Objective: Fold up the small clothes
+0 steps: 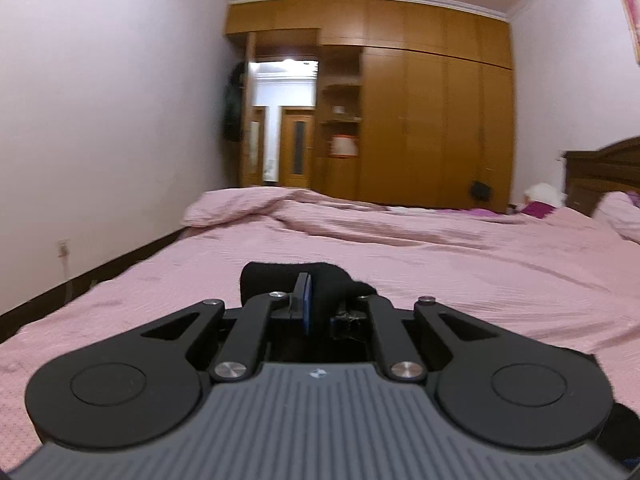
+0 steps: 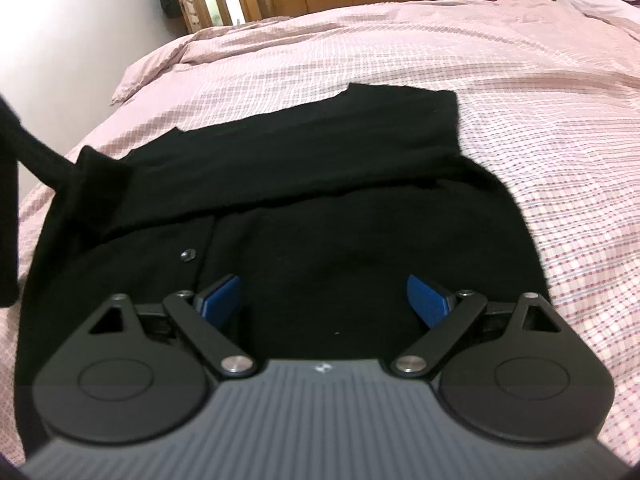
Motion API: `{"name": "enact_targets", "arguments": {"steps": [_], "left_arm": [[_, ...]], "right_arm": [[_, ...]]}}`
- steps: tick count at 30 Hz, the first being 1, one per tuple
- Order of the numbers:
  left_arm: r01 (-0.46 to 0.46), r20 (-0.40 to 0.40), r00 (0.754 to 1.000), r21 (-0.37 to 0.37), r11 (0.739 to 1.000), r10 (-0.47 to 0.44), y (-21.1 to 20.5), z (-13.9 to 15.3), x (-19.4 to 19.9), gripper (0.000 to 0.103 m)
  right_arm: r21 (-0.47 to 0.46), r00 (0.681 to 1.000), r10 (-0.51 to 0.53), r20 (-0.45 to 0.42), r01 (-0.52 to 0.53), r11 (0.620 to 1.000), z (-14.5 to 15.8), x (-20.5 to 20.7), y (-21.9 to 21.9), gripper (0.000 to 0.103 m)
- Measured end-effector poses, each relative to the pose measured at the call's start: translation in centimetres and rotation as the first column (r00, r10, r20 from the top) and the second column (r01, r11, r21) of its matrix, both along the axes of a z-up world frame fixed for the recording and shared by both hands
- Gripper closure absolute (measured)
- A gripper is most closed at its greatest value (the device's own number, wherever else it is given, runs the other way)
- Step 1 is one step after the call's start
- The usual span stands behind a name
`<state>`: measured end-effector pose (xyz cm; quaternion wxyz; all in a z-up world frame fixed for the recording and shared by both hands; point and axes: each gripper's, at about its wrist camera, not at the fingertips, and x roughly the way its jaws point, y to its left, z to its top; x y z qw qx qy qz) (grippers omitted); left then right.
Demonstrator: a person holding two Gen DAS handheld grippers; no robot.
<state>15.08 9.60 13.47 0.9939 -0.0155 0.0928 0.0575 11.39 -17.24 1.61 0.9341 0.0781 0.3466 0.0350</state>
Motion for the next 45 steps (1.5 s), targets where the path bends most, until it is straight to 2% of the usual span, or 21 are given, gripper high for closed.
{"name": "enact_targets", "arguments": {"steps": [6, 12, 17, 19, 23, 27, 30, 32, 33, 35, 41, 45], "left_arm": [[0.128, -0.069, 0.989, 0.010, 0.992, -0.127, -6.1, -1.9, 2.6, 0.093], [0.211, -0.188, 0.961, 0.013, 0.977, -0.205, -10.9, -6.1, 6.0, 0.093], [0.242, -0.314, 0.920, -0.016, 0.970, -0.235, -13.4, -10.5, 8.3, 0.092], [0.242, -0.378, 0.894, -0.044, 0.969, -0.240, -13.9, -12.3, 9.5, 0.091], [0.216, -0.492, 0.838, -0.098, 0.972, -0.236, -13.9, -15.8, 10.6, 0.078], [0.230, -0.475, 0.849, -0.065, 0.971, -0.233, -13.9, -17.1, 10.2, 0.074], [0.221, -0.488, 0.844, -0.062, 0.973, -0.223, -13.7, -16.2, 9.9, 0.064], [0.207, -0.491, 0.844, -0.072, 0.976, -0.215, -13.3, -15.3, 9.4, 0.047], [0.193, -0.489, 0.848, -0.072, 0.978, -0.204, -13.0, -14.7, 8.9, 0.041], [0.162, -0.483, 0.859, -0.053, 0.985, -0.167, -12.5, -13.5, 7.4, 0.024], [0.116, -0.482, 0.871, 0.023, 0.993, -0.090, -10.7, -11.3, 3.6, 0.020], [0.060, -0.475, 0.879, 0.023, 0.998, -0.042, -8.1, -10.3, 1.0, 0.019]], "right_arm": [[-0.005, 0.993, -0.104, 0.051, 0.104, 0.995, 0.8, -0.7, -2.0, 0.012], [0.039, 0.991, -0.109, 0.080, 0.106, 0.994, 0.3, -0.9, -4.2, 0.012], [0.051, 0.992, -0.092, 0.091, 0.088, 0.995, -0.2, -1.2, -5.0, 0.012], [0.053, 0.992, -0.085, 0.098, 0.080, 0.995, -0.3, -1.3, -5.2, 0.012], [0.058, 0.992, -0.074, 0.103, 0.068, 0.996, -0.5, -1.6, -5.5, 0.012], [0.066, 0.992, -0.074, 0.104, 0.067, 0.996, -0.5, -1.3, -5.5, 0.012], [0.068, 0.992, -0.074, 0.103, 0.068, 0.995, -0.5, -1.1, -5.4, 0.012], [0.071, 0.992, -0.073, 0.105, 0.066, 0.995, -0.4, -1.1, -5.4, 0.012], [0.072, 0.992, -0.072, 0.106, 0.065, 0.995, -0.3, -1.2, -5.3, 0.012], [0.074, 0.991, -0.071, 0.110, 0.063, 0.995, -0.2, -1.3, -5.1, 0.012], [0.067, 0.991, -0.052, 0.122, 0.044, 0.997, 0.6, -1.7, -4.3, 0.012], [0.054, 0.990, -0.025, 0.138, 0.018, 0.998, 1.3, -2.0, -3.4, 0.012]]}}
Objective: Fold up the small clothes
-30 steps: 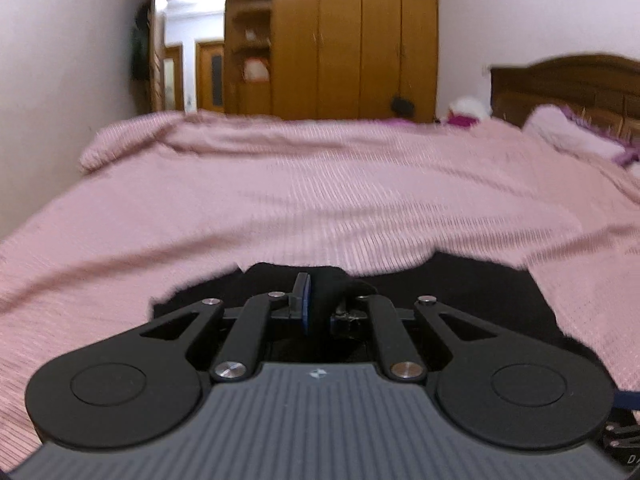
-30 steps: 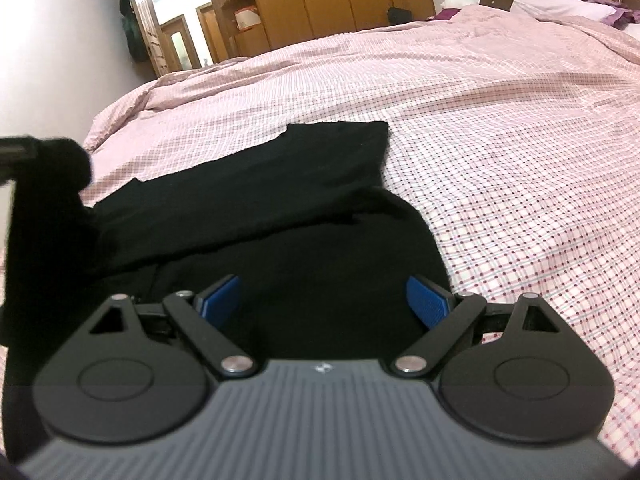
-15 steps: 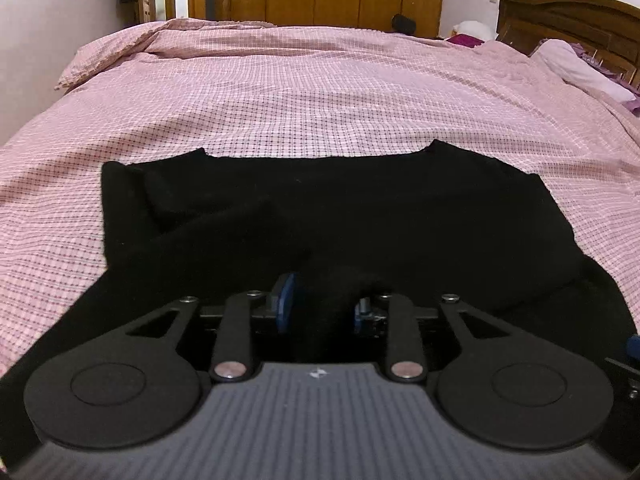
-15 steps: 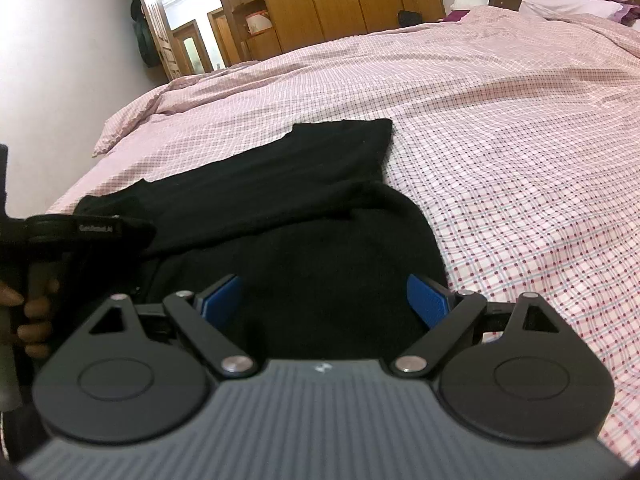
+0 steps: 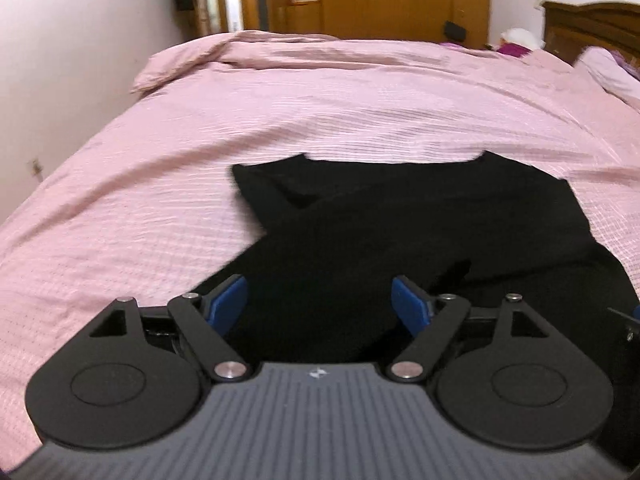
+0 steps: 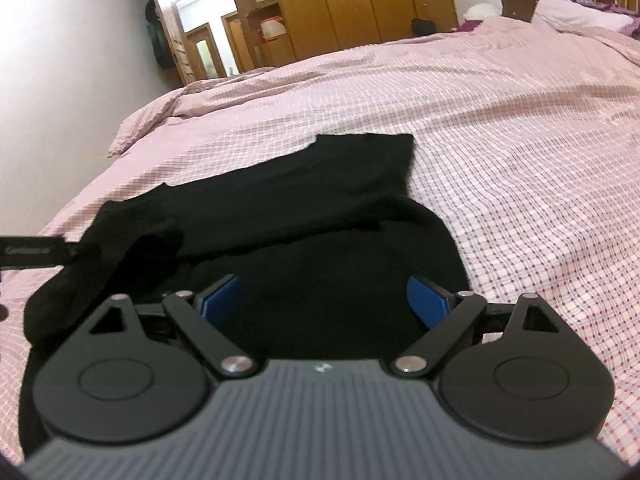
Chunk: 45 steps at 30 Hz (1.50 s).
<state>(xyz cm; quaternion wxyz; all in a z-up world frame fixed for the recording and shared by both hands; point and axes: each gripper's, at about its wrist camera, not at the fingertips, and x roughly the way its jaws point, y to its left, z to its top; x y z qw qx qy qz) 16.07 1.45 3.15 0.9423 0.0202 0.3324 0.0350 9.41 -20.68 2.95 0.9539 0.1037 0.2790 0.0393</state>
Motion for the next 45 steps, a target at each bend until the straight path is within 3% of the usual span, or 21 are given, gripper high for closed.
{"name": "enact_targets", "arguments": {"steps": [9, 14, 18, 23, 31, 38, 42, 45], "left_arm": [[-0.140, -0.013, 0.990, -0.010, 0.990, 0.140, 6.8, 0.6, -4.7, 0.017], [-0.226, -0.020, 0.974, -0.003, 0.974, 0.226, 10.0, 0.1, -6.1, 0.017], [-0.279, -0.046, 0.960, -0.020, 0.960, 0.278, 12.4, -0.6, -6.9, 0.017], [-0.322, -0.063, 0.945, -0.015, 0.947, 0.321, 14.4, -1.7, -8.3, 0.017], [-0.390, -0.081, 0.919, -0.036, 0.920, 0.386, 17.2, -2.8, -9.9, 0.017], [-0.425, -0.092, 0.904, -0.061, 0.903, 0.418, 18.8, -3.5, -10.9, 0.017], [-0.434, -0.103, 0.899, -0.075, 0.898, 0.426, 19.2, -4.0, -11.0, 0.017], [-0.434, -0.111, 0.898, -0.084, 0.897, 0.425, 19.4, -4.3, -11.1, 0.017]], "right_arm": [[-0.042, 0.995, 0.095, 0.018, -0.094, 0.995, 1.5, 0.1, 3.7, 0.012], [-0.097, 0.980, 0.196, 0.033, -0.193, 0.976, 2.5, 0.7, 7.3, 0.012], [-0.087, 0.964, 0.263, 0.020, -0.261, 0.961, 3.0, 1.5, 10.2, 0.012], [-0.093, 0.930, 0.367, 0.000, -0.365, 0.926, 3.3, 2.0, 14.7, 0.012], [-0.116, 0.841, 0.539, -0.046, -0.540, 0.834, 2.8, 2.0, 22.2, 0.012], [-0.134, 0.777, 0.620, -0.110, -0.630, 0.765, 1.2, 2.5, 26.6, 0.012], [-0.161, 0.760, 0.633, -0.147, -0.650, 0.743, -0.2, 3.2, 28.4, 0.012], [-0.217, 0.773, 0.613, -0.165, -0.635, 0.742, -1.3, 3.7, 29.2, 0.026]]}}
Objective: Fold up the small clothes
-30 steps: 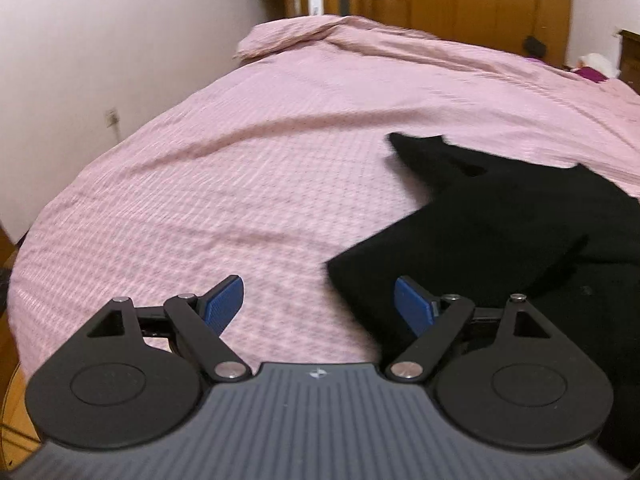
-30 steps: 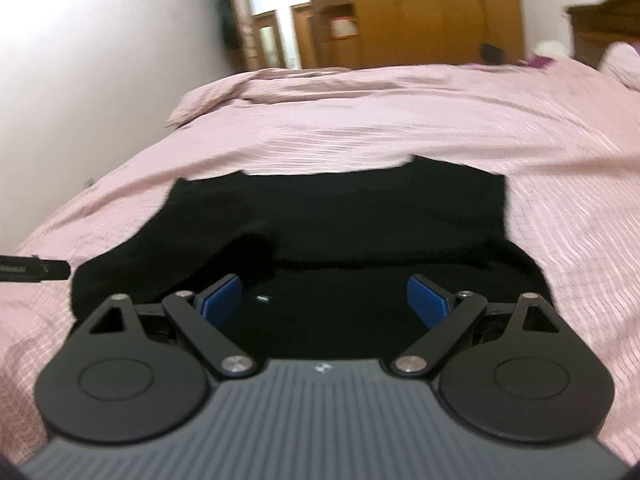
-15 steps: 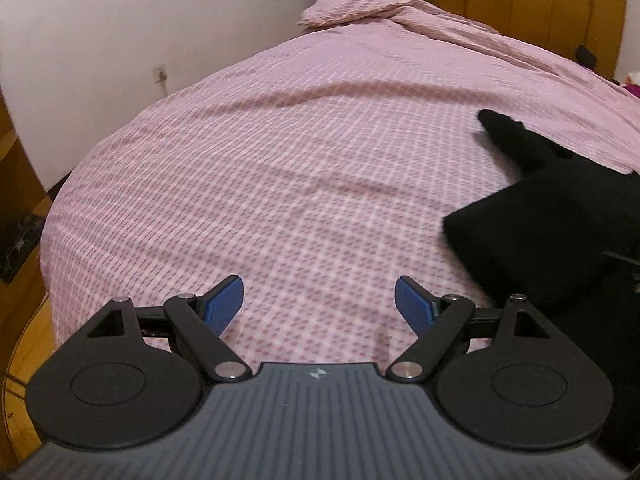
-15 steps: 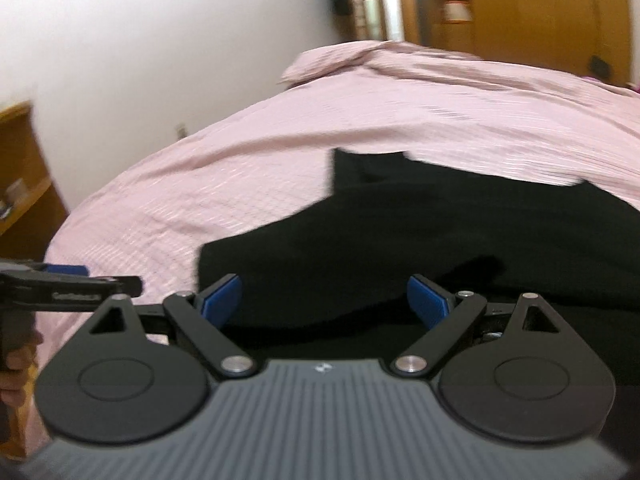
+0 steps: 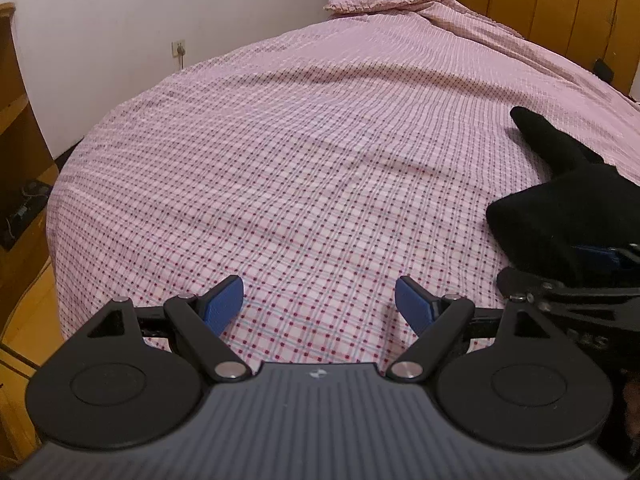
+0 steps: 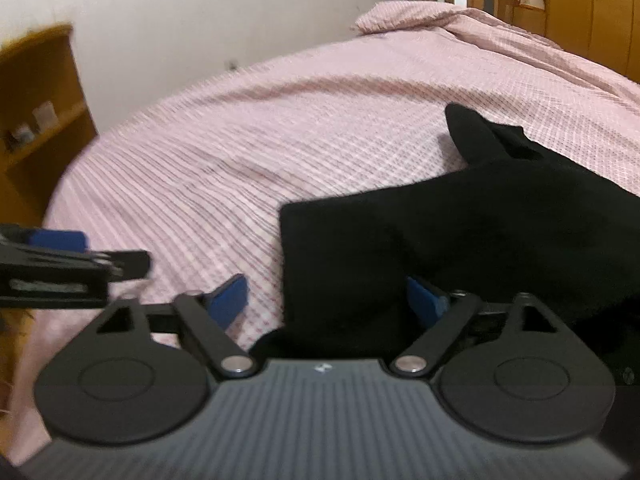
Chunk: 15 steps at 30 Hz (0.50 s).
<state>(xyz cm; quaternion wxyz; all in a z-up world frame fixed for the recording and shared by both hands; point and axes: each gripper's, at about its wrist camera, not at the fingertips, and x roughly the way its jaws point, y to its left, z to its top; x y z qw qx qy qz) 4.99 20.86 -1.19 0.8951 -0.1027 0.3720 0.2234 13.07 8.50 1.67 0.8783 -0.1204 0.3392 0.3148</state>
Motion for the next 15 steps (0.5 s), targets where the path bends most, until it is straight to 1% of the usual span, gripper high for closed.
{"name": "enact_targets", "arguments": {"steps": [2, 3, 5, 6, 9, 15], "left_arm": [[0.000, 0.000, 1.000, 0.000, 1.000, 0.000, 0.1, -0.2, 0.0, 0.017], [0.001, 0.001, 1.000, 0.000, 1.000, -0.001, 0.0, -0.2, 0.1, 0.017], [0.002, 0.003, 1.000, -0.002, 1.000, -0.002, -0.1, -0.2, 0.1, 0.017], [0.004, 0.006, 1.000, -0.005, 1.000, -0.004, -0.1, -0.1, 0.1, 0.017], [0.023, 0.014, 1.000, -0.007, 1.000, -0.023, -0.6, 0.1, 0.3, 0.017], [0.071, 0.034, 0.997, 0.000, 0.997, -0.071, -2.2, 0.8, 1.0, 0.017]], "right_arm": [[-0.007, 1.000, -0.009, 0.023, 0.009, 1.000, 0.0, 0.0, 0.0, 0.042], [-0.003, 0.999, -0.012, 0.033, 0.012, 1.000, 0.3, 0.0, -0.3, 0.049], [0.031, 0.999, -0.023, 0.039, 0.022, 0.999, 1.1, 0.1, -1.1, 0.079], [0.058, 0.999, -0.033, 0.033, 0.031, 0.998, 1.6, 0.3, -1.6, 0.085], [0.156, 0.998, -0.064, 0.013, 0.061, 0.986, 3.4, 0.7, -3.6, 0.088], [0.294, 0.989, -0.142, 0.044, 0.123, 0.948, 7.6, 0.6, -7.9, 0.089]]}}
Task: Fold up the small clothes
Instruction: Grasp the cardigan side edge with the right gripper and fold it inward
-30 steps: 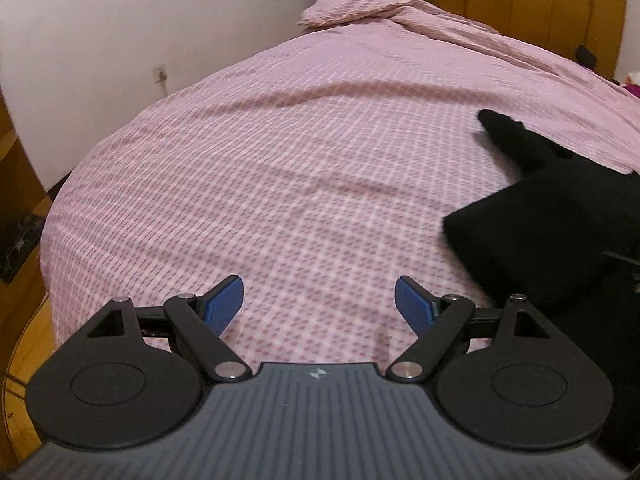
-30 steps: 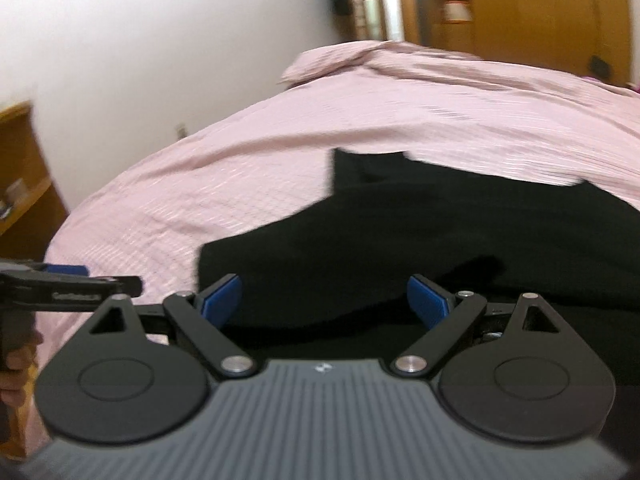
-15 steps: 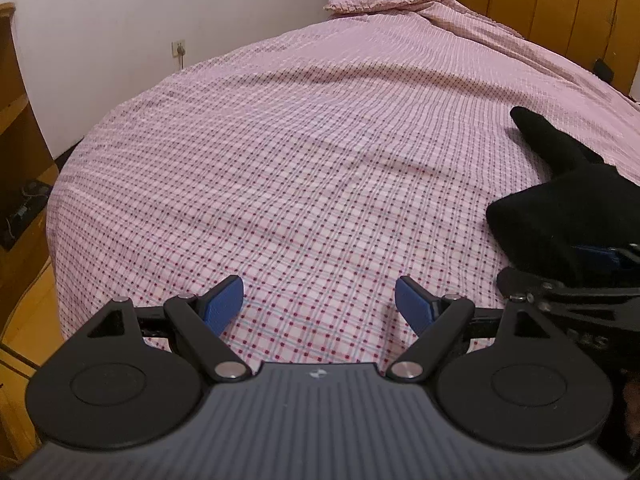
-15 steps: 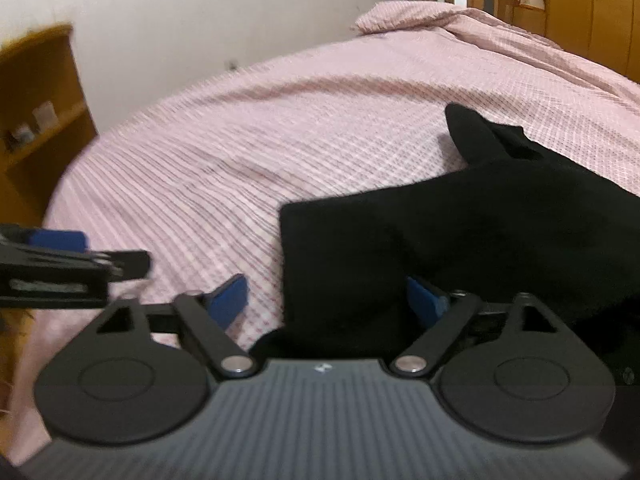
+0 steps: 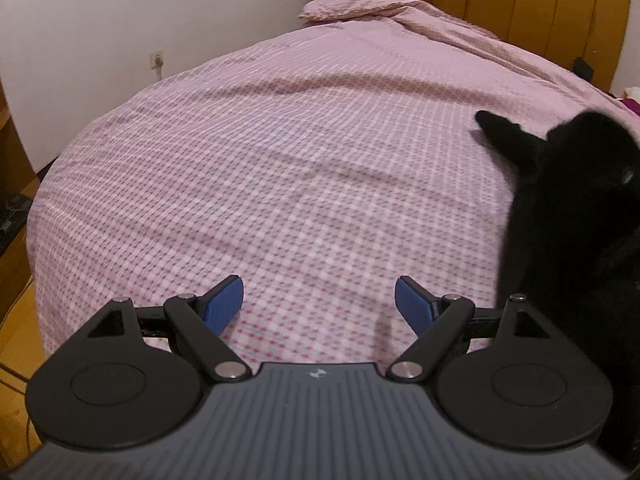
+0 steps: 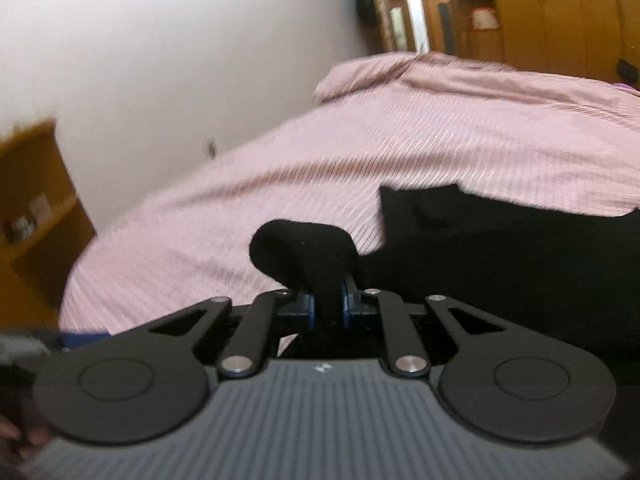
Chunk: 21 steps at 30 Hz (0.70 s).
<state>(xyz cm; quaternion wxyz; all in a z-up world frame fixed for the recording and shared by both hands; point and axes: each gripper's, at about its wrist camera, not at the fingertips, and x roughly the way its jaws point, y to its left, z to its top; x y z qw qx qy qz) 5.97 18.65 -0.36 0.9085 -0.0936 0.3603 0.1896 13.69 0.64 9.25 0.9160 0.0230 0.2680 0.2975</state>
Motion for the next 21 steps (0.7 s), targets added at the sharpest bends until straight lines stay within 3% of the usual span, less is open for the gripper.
{"name": "enact_targets", "arguments": {"steps": [7, 11, 16, 21], "left_arm": [[0.086, 0.024, 0.996, 0.011, 0.996, -0.087, -3.0, 0.6, 1.4, 0.017], [0.129, 0.034, 0.991, 0.024, 0.991, -0.130, -4.9, 0.5, 2.5, 0.017], [0.182, 0.038, 0.982, 0.032, 0.983, -0.183, -7.0, 0.4, 4.5, 0.017], [0.207, 0.035, 0.977, 0.055, 0.977, -0.209, -8.8, 0.3, 6.5, 0.017]], "right_arm": [[0.116, 0.989, -0.145, 0.024, 0.141, 0.983, 3.1, 0.2, -6.5, 0.089], [0.151, 0.964, -0.264, 0.025, 0.257, 0.955, 3.5, 0.4, -10.9, 0.089], [0.193, 0.916, -0.398, -0.048, 0.399, 0.896, 2.0, 1.2, -16.4, 0.089], [0.203, 0.849, -0.506, -0.155, 0.528, 0.825, -1.7, 2.3, -20.8, 0.089]]}}
